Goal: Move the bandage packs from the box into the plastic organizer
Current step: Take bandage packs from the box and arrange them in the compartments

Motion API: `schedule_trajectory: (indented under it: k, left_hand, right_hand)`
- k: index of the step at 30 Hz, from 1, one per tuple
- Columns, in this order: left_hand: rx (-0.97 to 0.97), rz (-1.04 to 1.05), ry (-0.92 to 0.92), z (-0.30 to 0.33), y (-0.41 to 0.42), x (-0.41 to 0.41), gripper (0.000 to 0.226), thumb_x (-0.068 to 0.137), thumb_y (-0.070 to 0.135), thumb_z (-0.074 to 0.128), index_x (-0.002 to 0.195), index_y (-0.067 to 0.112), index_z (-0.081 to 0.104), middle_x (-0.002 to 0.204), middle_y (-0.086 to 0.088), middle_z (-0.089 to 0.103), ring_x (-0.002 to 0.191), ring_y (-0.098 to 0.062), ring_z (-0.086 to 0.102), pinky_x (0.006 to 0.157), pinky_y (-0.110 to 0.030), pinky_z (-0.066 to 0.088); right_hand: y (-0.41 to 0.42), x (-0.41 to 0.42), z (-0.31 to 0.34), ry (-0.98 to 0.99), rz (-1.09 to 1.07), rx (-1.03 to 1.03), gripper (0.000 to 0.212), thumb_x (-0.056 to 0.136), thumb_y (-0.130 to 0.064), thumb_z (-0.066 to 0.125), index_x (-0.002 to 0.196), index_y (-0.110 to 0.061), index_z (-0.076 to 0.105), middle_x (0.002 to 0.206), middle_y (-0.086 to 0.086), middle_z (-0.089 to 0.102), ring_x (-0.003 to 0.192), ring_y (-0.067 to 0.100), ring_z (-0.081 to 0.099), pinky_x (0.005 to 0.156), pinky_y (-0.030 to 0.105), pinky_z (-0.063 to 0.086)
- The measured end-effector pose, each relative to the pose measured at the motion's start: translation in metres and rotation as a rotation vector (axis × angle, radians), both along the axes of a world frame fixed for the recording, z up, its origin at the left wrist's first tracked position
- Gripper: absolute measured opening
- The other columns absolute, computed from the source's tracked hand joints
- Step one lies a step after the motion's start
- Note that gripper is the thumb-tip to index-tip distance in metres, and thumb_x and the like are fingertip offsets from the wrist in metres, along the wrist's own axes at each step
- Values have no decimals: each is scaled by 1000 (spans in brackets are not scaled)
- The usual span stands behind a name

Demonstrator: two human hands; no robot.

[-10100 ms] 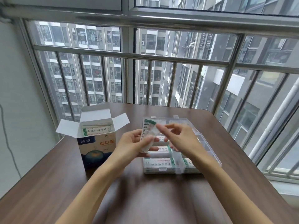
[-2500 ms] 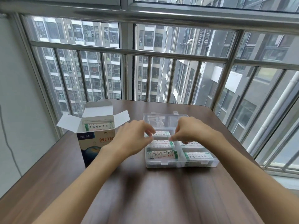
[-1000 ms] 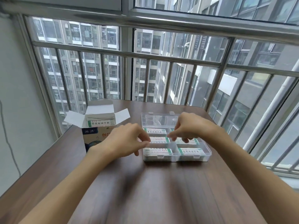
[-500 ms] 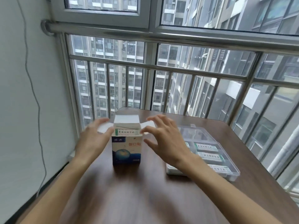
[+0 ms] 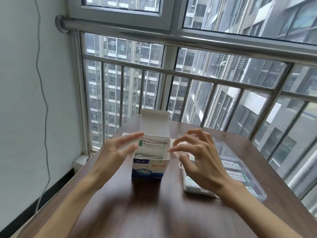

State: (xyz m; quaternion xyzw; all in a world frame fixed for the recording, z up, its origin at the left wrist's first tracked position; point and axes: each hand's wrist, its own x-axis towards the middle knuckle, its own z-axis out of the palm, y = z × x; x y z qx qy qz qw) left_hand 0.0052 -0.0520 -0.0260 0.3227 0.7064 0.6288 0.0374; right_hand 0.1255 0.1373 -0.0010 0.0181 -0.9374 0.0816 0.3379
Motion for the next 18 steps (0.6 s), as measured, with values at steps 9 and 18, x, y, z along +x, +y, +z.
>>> schedule_trajectory:
  k: [9, 18]
  left_hand:
    - [-119, -10, 134, 6, 6, 8, 40, 93, 4, 54, 129, 21, 59, 122, 15, 54, 101, 21, 48, 72, 6, 35]
    - [-13, 68, 249, -6, -2, 23, 42, 90, 6, 61, 122, 32, 58, 125, 25, 49, 114, 24, 41, 87, 6, 26]
  right_hand:
    - [-37, -29, 18, -161, -196, 210, 24, 89, -37, 57, 108, -29, 69, 86, -7, 68, 75, 14, 53, 72, 28, 22]
    - [-34, -28, 11, -180, -163, 325, 3, 68, -30, 71, 68, -32, 74, 67, -8, 65, 65, 16, 56, 60, 24, 26]
